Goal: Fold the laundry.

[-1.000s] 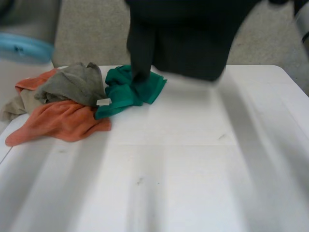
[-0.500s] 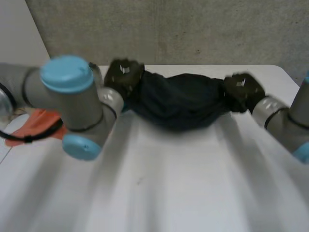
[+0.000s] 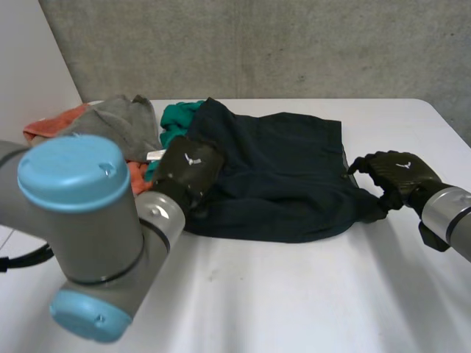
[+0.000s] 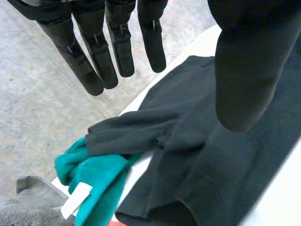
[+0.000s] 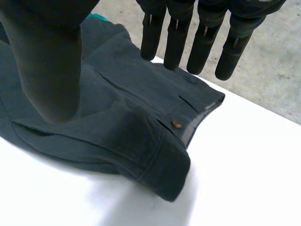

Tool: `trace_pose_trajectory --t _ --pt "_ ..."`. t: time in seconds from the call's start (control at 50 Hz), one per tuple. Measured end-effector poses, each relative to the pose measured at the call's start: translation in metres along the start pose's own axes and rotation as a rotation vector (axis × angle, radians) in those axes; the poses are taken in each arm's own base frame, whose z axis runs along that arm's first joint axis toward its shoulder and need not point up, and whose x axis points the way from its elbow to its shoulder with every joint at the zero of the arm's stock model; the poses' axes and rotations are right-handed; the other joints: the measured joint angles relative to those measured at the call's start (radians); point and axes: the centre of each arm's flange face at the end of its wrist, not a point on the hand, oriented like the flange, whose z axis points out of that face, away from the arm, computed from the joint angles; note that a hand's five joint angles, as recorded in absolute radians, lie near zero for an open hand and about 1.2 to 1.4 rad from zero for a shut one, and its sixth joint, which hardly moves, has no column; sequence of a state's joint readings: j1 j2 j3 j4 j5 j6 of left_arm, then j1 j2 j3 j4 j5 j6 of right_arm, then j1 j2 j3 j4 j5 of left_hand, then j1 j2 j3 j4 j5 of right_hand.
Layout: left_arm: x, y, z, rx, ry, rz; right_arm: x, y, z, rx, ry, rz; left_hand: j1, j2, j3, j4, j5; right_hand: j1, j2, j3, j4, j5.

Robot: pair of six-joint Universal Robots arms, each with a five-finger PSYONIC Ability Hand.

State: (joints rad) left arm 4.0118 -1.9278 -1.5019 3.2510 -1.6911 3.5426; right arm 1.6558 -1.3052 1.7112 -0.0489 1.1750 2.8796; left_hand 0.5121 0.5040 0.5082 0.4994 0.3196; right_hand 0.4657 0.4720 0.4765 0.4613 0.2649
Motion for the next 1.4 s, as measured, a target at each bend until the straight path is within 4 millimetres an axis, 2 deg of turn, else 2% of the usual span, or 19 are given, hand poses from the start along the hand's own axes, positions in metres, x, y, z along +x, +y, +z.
trace_pose_trajectory --t 0.06,0.12,0.28,0.4,0.44,0.52,0.54,0.6,0.62,0.64,0.7,0.8,0.88,1.02,1.1,1.18,1.28,1.34,1.4 --pt "0.012 0.009 -0.007 -0.029 0.032 0.053 0.002 0.003 -0.002 -0.021 0.005 -0.019 0.0 0.0 0.0 0.0 -0.001 0.0 0.0 0.0 0.0 0.0" --pt "0.019 0.019 -0.006 -0.055 0.045 0.097 0.0 0.009 -0.002 -0.042 -0.003 -0.061 0.0 0.0 0.0 0.0 -0.002 0.0 0.0 0.0 0.0 0.0" --pt "0.015 0.044 0.028 -0.084 0.005 0.204 -0.01 0.039 0.009 -0.072 -0.063 -0.295 -0.052 -0.041 -0.048 -0.048 -0.047 0.0 0.0 0.0 0.0 0.0" --pt "0.01 0.057 0.053 -0.094 -0.021 0.237 -0.011 0.051 0.022 -0.026 -0.068 -0.37 -0.02 -0.012 -0.02 -0.013 -0.008 0.0 0.0 0.0 0.0 0.001" --pt "0.009 0.061 0.059 -0.1 -0.023 0.244 -0.01 0.053 0.026 -0.009 -0.064 -0.382 0.055 0.054 0.052 0.058 0.064 0.001 0.001 0.001 0.002 0.006" --pt "0.011 0.069 0.07 -0.113 -0.021 0.257 -0.009 0.059 0.036 0.024 -0.049 -0.397 0.362 0.351 0.345 0.341 0.341 0.107 0.082 0.082 0.102 0.127" --pt "0.012 0.071 0.072 -0.113 -0.018 0.262 -0.008 0.06 0.038 0.03 -0.044 -0.398 0.563 0.548 0.528 0.541 0.539 0.175 0.165 0.16 0.175 0.194" --pt "0.014 0.071 0.074 -0.107 -0.008 0.27 -0.007 0.061 0.043 0.044 -0.03 -0.401 0.64 0.676 0.663 0.684 0.666 0.411 0.423 0.393 0.406 0.429" --pt "0.016 0.07 0.074 -0.103 -0.003 0.272 -0.007 0.062 0.045 0.047 -0.025 -0.4 0.64 0.676 0.663 0.684 0.666 0.545 0.578 0.568 0.573 0.593" --pt "0.017 0.068 0.073 -0.098 0.002 0.275 -0.006 0.062 0.046 0.049 -0.02 -0.398 0.64 0.688 0.674 0.693 0.669 0.61 0.642 0.643 0.666 0.68" --pt "0.019 0.065 0.068 -0.1 0.016 0.281 -0.005 0.061 0.046 0.047 -0.015 -0.387 0.64 0.688 0.674 0.693 0.669 0.64 0.678 0.677 0.723 0.723" --pt "0.018 0.057 0.039 -0.172 0.057 0.287 -0.004 0.052 0.032 -0.003 -0.027 -0.332 0.64 0.688 0.674 0.693 0.669 0.64 0.678 0.677 0.73 0.723" --pt "0.015 0.053 0.008 -0.264 0.105 0.281 -0.002 0.04 0.011 -0.083 -0.059 -0.294 0.64 0.688 0.674 0.693 0.669 0.64 0.678 0.677 0.73 0.723" --pt "0.015 0.05 -0.055 -0.49 0.246 0.219 -0.002 0.024 -0.042 -0.337 -0.234 -0.277 0.64 0.688 0.674 0.693 0.689 0.64 0.69 0.693 0.731 0.734" --pt "0.017 0.045 -0.076 -0.578 0.324 0.168 -0.005 0.017 -0.063 -0.446 -0.358 -0.305 0.64 0.688 0.674 0.693 0.689 0.64 0.694 0.703 0.731 0.736" --pt "0.018 0.035 -0.078 -0.581 0.355 0.117 -0.006 0.014 -0.069 -0.479 -0.435 -0.335 0.64 0.688 0.674 0.693 0.689 0.64 0.694 0.707 0.732 0.736" --pt "0.011 0.022 -0.059 -0.487 0.306 0.063 -0.004 0.016 -0.059 -0.462 -0.421 -0.312 0.64 0.688 0.674 0.693 0.689 0.64 0.694 0.707 0.732 0.741" --pt "0.005 0.016 -0.043 -0.412 0.255 0.027 -0.003 0.019 -0.048 -0.42 -0.37 -0.256 0.453 0.491 0.484 0.493 0.5 0.64 0.694 0.707 0.732 0.741" --pt "0.003 0.014 -0.036 -0.376 0.226 0.002 -0.003 0.02 -0.043 -0.394 -0.346 -0.224 0.2 0.232 0.23 0.249 0.257 0.64 0.694 0.707 0.732 0.741"
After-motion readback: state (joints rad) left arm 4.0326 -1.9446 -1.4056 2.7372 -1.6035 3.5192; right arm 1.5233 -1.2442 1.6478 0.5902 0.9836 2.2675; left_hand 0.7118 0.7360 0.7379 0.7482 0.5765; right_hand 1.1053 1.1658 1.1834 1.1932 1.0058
